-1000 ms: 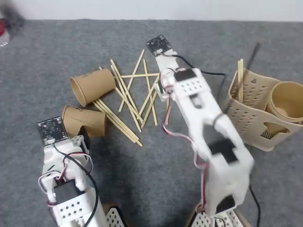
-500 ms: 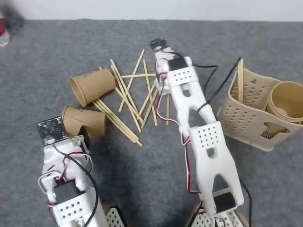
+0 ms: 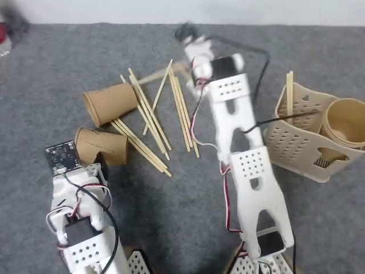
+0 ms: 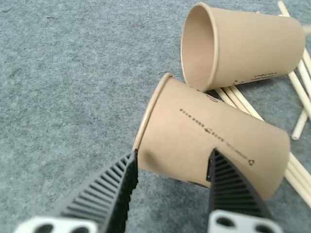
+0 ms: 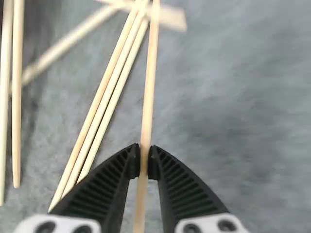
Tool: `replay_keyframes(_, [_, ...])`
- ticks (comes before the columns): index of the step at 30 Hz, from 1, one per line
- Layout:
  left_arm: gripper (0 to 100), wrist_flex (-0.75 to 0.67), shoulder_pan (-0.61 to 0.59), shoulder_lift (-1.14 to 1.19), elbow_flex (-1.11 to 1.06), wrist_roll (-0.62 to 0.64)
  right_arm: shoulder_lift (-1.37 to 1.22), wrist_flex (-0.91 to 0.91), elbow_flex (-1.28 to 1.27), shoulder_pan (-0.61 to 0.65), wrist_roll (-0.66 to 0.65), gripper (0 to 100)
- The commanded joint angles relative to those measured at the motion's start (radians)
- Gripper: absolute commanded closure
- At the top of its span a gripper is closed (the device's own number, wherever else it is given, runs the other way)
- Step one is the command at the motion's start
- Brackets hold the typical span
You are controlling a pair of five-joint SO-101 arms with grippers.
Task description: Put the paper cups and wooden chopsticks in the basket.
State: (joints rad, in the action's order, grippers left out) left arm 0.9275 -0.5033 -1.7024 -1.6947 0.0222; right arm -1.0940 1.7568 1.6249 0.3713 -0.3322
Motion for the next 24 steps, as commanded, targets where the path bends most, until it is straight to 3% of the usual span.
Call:
replay_keyframes(1, [77,-0.006,0.006,-0.009,0.005,0.002,0.240,0.042,0.055,-0.038,0.031,99.2])
replay_keyframes(13, [77,-0.006,0.006,-0.009,0.005,0.002,0.657,0.047,0.054,-0.097,0.080,99.2])
replay_keyframes(18, [77,-0.005,0.006,-0.009,0.005,0.002,0.834,0.048,0.048,-0.177,0.203,99.2])
replay_keyframes(24, [77,-0.003,0.006,-0.009,0.005,0.002,1.081,0.047,-0.193,-0.274,0.227,99.2])
